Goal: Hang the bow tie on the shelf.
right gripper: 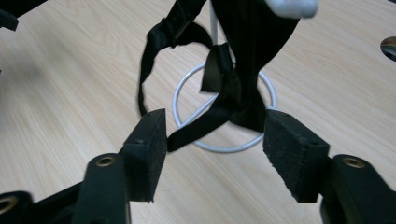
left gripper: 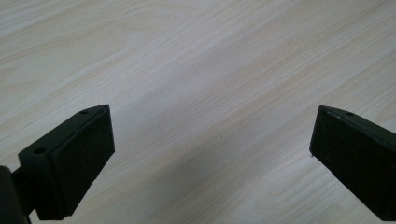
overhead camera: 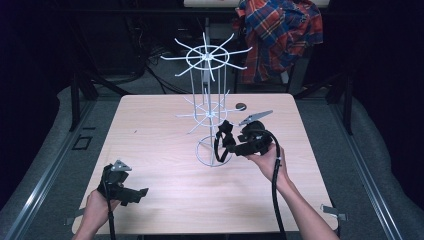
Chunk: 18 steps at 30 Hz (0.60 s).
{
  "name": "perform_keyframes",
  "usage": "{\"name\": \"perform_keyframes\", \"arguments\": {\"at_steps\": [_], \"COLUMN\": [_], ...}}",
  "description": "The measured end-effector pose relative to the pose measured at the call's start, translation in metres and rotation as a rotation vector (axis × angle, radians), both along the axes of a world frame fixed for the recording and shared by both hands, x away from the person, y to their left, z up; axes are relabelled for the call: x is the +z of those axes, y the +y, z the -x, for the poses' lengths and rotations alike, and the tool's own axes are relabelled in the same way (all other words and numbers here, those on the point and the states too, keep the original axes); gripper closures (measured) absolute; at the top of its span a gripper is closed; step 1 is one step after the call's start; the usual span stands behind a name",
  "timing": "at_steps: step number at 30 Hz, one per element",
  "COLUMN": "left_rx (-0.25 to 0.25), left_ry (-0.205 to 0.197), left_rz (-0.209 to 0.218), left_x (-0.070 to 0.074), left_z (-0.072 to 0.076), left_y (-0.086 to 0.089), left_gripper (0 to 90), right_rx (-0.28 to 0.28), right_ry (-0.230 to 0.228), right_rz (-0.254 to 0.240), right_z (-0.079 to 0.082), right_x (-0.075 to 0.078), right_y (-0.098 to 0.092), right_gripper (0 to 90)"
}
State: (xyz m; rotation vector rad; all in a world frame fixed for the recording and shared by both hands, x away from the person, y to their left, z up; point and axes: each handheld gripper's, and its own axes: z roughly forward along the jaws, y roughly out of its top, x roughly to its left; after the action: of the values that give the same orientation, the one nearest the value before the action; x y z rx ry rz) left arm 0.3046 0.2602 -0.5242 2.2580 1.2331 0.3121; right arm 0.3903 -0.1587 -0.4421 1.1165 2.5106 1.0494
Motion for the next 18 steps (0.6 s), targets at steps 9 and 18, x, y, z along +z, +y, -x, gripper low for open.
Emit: {"name": "perform_keyframes", "arguments": {"at_steps": [9, 18], "left_rx": [-0.005, -0.003], "left_ry": [0.004, -0.005], "left_rz": [0.005, -0.003], "left_x": [0.001, 0.001], "left_z": [0.0, 0.0], "left_y": [-0.001, -0.002], "left_gripper": [0.0, 0.0], "right_rx": [0.006, -0.011], "right_ry": [-0.013, 0.012], "right_rz": [-0.006, 0.021], "right_z": [0.009, 0.023], "right_x": [0.01, 0.019], "right_y": [-0.008, -0.027], "right_gripper": [24.6, 13.8]}}
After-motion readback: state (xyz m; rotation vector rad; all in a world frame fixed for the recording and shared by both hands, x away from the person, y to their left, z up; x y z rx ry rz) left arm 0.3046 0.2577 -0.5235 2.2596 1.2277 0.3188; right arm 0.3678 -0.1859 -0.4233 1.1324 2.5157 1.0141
